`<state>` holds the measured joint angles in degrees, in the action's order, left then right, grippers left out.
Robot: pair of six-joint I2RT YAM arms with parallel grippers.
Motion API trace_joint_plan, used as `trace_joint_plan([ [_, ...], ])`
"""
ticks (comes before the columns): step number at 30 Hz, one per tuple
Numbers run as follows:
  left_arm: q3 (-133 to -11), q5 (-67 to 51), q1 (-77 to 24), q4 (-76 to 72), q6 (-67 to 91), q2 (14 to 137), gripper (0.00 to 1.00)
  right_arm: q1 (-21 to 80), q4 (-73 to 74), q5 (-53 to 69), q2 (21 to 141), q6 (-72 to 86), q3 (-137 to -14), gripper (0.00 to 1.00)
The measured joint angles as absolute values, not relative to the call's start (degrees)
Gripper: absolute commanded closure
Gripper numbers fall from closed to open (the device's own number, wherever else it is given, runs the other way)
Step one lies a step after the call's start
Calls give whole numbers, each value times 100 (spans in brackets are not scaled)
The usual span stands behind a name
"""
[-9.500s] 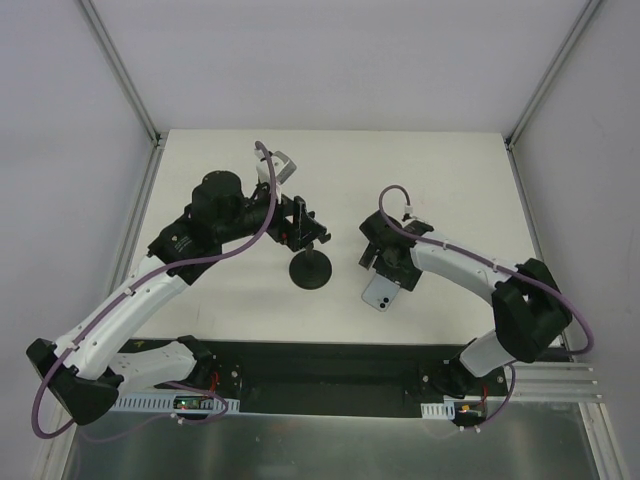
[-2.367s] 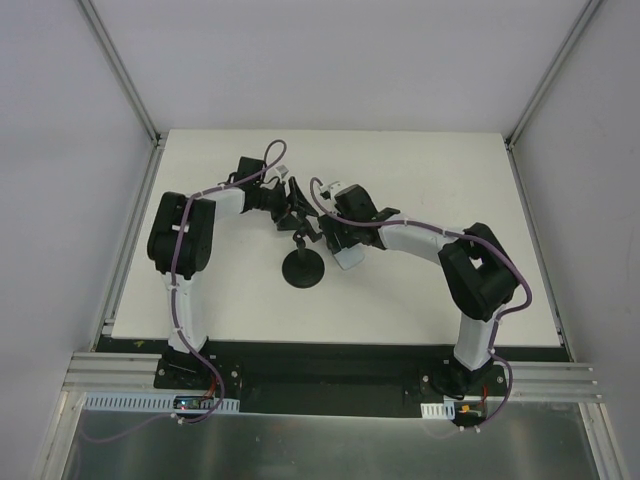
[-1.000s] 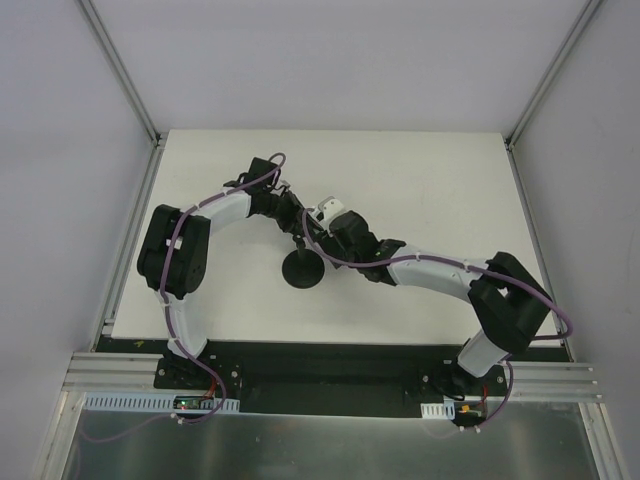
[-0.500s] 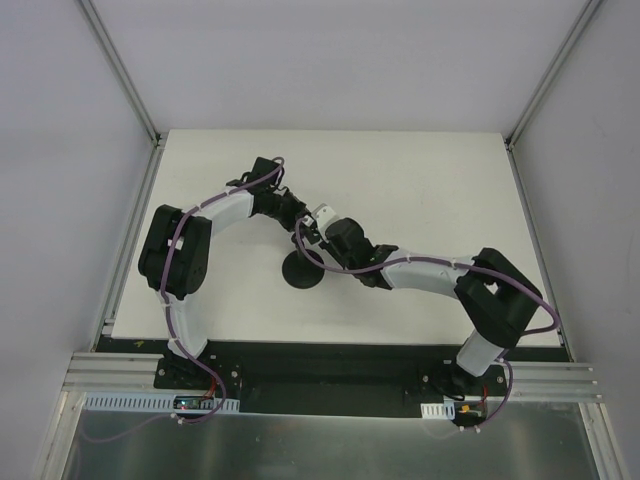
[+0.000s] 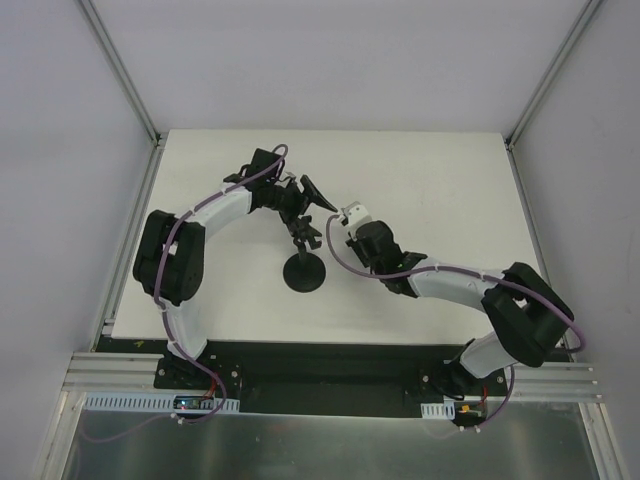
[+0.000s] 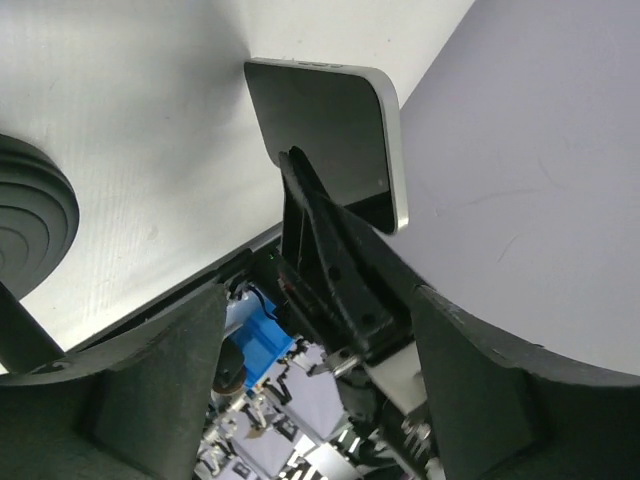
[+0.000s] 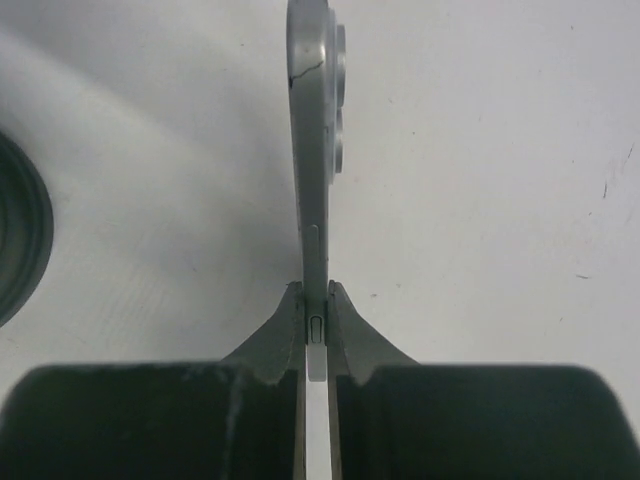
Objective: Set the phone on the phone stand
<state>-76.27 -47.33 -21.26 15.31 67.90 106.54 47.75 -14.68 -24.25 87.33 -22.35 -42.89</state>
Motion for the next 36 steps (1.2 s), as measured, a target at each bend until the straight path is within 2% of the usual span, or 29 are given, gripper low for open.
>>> trace_joint_plan([
  [9,-7509,-4665,-1728,1505,5800,10040,24,3601,-1717,-969,7778,-1205,-3448,100],
  [10,-7426,-4626,-1636,1507,5655,9900,17,3424,-1739,-725,7642,-1090,-3330,100],
  [13,-7168,-4543,-1402,1516,5181,9450,6,2969,-1730,-38,7269,-788,-3065,100],
  [16,-6893,-4322,-1208,1566,4689,8855,6,2506,-1730,766,6851,-462,-2849,100],
  [19,-6807,-4160,-1205,1584,4309,8302,10,2169,-1741,1420,6490,-163,-2744,100],
  [23,-6825,-4145,-1437,1573,3618,7666,10,1752,-1791,2510,6018,331,-2641,100],
  [28,-6971,-4587,-2274,1579,2709,7183,8,1608,-1778,3769,5382,910,-2635,100],
  [36,-7306,-5295,-3083,1796,2086,7070,9,1610,-1839,5384,4003,1715,-2635,100],
])
